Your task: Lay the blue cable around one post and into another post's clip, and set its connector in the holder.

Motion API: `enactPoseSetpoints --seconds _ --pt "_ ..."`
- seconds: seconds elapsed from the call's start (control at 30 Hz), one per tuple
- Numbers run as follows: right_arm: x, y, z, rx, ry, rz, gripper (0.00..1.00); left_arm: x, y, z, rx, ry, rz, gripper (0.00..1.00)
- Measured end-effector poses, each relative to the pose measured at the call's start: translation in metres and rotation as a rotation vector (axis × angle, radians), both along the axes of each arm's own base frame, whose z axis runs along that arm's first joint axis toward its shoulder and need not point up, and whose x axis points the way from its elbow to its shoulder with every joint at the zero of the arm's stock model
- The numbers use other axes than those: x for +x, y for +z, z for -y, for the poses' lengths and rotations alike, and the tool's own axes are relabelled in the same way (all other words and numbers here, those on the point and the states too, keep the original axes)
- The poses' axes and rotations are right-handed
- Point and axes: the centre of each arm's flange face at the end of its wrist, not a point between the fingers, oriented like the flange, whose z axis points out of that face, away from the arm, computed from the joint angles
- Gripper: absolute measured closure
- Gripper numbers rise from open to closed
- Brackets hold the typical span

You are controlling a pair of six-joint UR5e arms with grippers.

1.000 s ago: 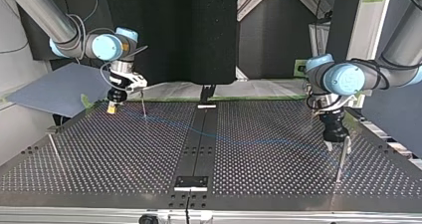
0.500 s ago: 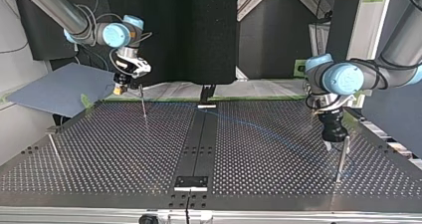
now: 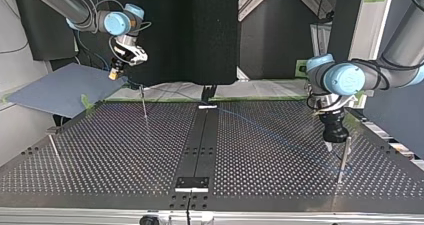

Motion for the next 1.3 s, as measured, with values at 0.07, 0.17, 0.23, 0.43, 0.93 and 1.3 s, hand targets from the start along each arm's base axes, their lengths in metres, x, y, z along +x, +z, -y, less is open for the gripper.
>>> enactPoseSetpoints --seconds 0.07,0.17,0.23,0.43,0.93,1.3 --pt "-0.005 -0.008 -0.005 0.009 0.005 -0.007 0.75 0.0 0.0 0.001 0.002 -0.001 -0.001 0.0" --pt "-0.012 -0.024 -0.014 0.03 0.01 -0.018 0.75 0.0 0.0 0.002 0.004 -0.003 -0.001 0.0" --pt "-0.018 -0.033 -0.019 0.042 0.007 -0.022 0.75 0.0 0.0 0.003 0.005 -0.005 -0.002 0.0" --pt "-0.04 -0.062 -0.034 0.086 -0.01 -0.026 0.73 -0.001 0.0 0.007 0.01 -0.011 -0.002 0.0" --pt "-0.089 -0.123 -0.041 0.195 -0.015 -0.002 0.73 -0.002 0.0 0.015 0.012 -0.025 -0.005 0.0" --pt "-0.086 -0.126 0.003 0.166 0.054 0.011 0.73 -0.003 0.0 0.021 0.013 -0.034 -0.007 0.0"
